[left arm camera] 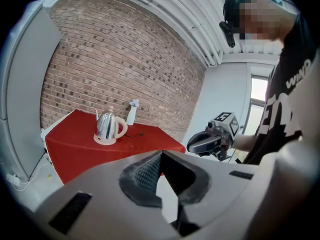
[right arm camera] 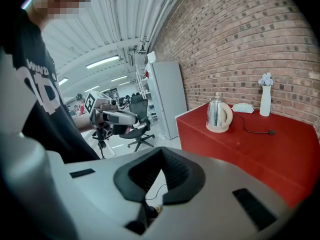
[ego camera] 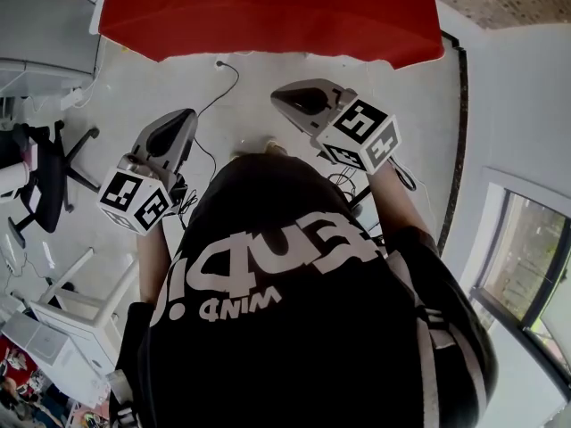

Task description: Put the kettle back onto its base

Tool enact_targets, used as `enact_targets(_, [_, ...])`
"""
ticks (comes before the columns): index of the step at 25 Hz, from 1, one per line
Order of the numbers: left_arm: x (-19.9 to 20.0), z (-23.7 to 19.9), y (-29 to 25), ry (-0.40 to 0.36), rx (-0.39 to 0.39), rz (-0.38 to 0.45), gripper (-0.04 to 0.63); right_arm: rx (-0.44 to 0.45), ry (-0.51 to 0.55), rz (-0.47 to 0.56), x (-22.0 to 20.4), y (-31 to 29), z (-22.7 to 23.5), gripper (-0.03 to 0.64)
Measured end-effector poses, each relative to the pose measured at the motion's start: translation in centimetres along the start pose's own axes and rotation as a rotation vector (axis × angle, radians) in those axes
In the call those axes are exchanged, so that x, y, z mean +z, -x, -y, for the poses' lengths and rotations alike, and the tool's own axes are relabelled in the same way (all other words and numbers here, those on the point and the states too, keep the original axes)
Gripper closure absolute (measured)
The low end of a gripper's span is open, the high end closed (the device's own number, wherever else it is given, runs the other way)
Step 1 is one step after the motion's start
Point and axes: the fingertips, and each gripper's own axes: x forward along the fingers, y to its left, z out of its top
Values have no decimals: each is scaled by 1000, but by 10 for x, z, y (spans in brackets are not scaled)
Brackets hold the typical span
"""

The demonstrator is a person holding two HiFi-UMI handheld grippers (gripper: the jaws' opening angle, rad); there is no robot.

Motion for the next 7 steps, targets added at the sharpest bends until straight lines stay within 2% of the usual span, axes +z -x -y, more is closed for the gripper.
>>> enact_targets(7, [0, -4, 3, 2, 5, -3, 587, -5, 4, -3, 3, -2, 1, 597])
